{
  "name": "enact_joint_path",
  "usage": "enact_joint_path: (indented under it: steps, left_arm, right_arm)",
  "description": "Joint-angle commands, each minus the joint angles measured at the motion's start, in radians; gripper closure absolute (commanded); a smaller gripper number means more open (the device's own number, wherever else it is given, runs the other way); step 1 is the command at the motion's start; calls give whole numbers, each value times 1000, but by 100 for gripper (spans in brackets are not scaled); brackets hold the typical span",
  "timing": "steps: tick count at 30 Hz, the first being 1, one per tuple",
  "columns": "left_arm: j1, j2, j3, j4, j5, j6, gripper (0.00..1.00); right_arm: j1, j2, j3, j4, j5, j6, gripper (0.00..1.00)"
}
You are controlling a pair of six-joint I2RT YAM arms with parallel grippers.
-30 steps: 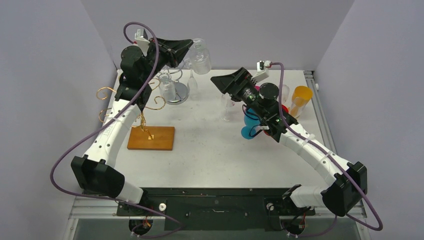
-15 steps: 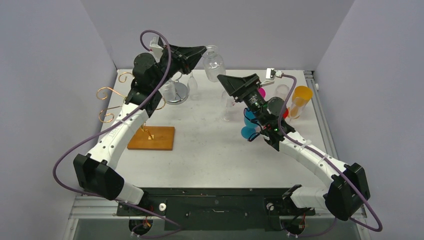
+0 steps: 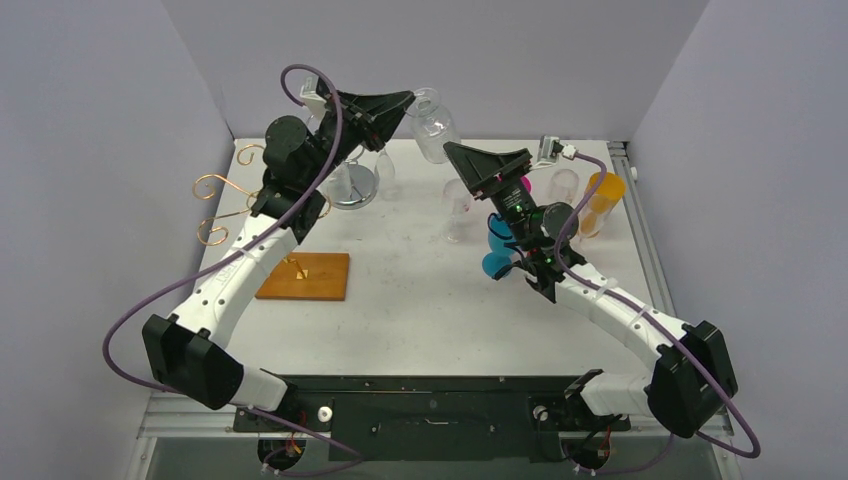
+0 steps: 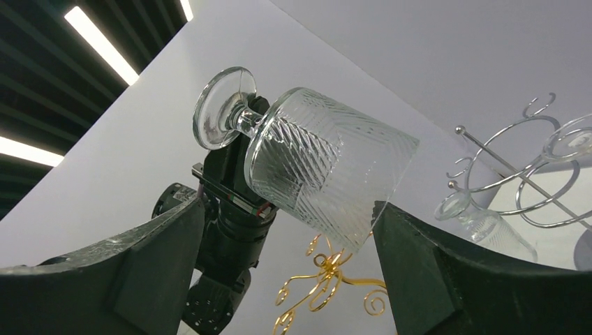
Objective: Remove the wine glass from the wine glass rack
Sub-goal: Place the wine glass at the center of the board.
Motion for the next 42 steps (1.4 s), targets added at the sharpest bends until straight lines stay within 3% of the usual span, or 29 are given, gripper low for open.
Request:
enact_joint_path:
  steps: [1,6,10,12,16,18,20,21,22,25,26,27,28,35,42]
  left_arm:
    - [-29,-51,-20,135,-1,-45,100]
    - [-53,-61,-54,193,-4,-87,100]
    - [-61,-76,-66,194,-2,-85,100]
    - [-62,-85,-81,198,2,-82,100]
    - [-66,-111,-109,197,16,-57,99]
    - [-67,-128,-122,188,23,-33,91]
    - [-66,-145,-127,161,30,7,78]
    - [-65,-158,-131,154,30,37,65]
    - [-65,-165,-137,134,28,54,59]
    - [-60,-200,-138,55,26,166,22]
    - [-59,-208,-135,3,23,192,16]
    - [-55,-225,-135,-22,21,249,4]
    - [-52,-232,-133,-72,19,276,0]
    - [-23,-296,-72,-429,3,654,4]
    - [-24,-366,25,-720,-160,1018,4]
  right_arm:
    - [-2,19,11,183,-45,37,18]
    - [-2,49,17,317,-82,106,30]
    - [-2,40,14,340,-85,123,45]
    - [-2,23,7,337,-81,123,55]
    - [-2,-22,-7,297,-71,103,84]
    - [-2,-46,-14,262,-67,89,100]
    - [-2,-77,-20,215,-61,70,100]
    - [-2,-103,-22,192,-59,61,100]
    - [-3,-118,-22,137,-54,39,100]
    - [-3,-205,-1,-29,-26,-44,100]
    - [-4,-223,6,-139,-15,-64,100]
    - [-4,-262,23,-251,5,-106,100]
    - [-6,-281,33,-311,14,-127,100]
    - [-34,-353,271,-999,79,-346,100]
    - [-15,-207,508,-1473,120,-503,100]
